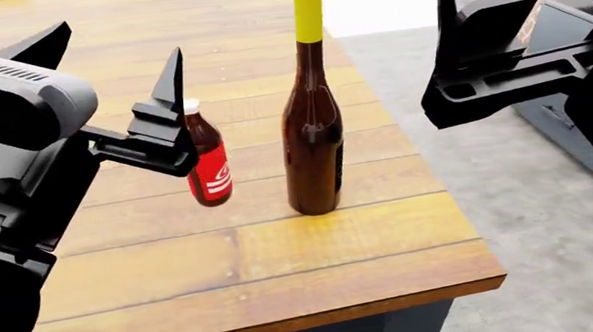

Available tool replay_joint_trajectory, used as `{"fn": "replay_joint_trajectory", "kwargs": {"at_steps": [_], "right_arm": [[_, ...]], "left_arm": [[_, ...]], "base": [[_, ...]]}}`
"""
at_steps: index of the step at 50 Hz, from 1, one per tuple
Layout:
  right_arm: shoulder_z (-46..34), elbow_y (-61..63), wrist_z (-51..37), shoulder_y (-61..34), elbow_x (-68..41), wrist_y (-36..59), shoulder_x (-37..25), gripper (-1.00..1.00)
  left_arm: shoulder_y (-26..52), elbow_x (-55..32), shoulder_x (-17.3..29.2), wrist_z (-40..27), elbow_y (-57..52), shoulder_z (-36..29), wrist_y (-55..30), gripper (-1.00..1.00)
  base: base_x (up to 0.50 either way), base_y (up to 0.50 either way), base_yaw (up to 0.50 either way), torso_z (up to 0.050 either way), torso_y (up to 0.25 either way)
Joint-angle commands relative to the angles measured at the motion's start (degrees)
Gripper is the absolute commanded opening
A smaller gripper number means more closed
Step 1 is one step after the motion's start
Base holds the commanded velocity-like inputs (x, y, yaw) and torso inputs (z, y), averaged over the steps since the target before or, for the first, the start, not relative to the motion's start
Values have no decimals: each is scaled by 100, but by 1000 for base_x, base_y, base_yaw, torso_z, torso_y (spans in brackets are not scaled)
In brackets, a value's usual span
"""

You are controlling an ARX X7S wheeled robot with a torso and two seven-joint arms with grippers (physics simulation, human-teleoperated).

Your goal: Move the drinks to the dining counter.

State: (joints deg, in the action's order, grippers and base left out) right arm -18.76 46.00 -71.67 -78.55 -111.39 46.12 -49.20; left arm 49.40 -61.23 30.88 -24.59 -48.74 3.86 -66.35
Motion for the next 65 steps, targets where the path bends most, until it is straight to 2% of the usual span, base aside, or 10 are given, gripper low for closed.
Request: {"fn": "replay_joint_trajectory", "kwargs": {"at_steps": [1, 12, 43, 65], "right_arm": [[26, -26, 93, 105, 180, -2, -8, 100], [39, 24, 196, 298, 255, -52, 5, 100], [119, -49, 308, 461, 309, -183, -62, 100], [-308, -106, 119, 130, 316, 277, -112, 100]], "left_arm": [[123, -276, 28, -148, -178, 68, -132, 100], [-128, -129, 57, -47, -77, 42, 39, 100], [-36, -155, 79, -109, -23, -186, 87, 100], [-199, -43, 153, -65, -32, -264, 257, 100]], "base": [[461, -320, 0, 0, 0], [456, -354, 0, 0, 0], [472, -237, 0, 0, 0], [482, -164, 0, 0, 0]]}}
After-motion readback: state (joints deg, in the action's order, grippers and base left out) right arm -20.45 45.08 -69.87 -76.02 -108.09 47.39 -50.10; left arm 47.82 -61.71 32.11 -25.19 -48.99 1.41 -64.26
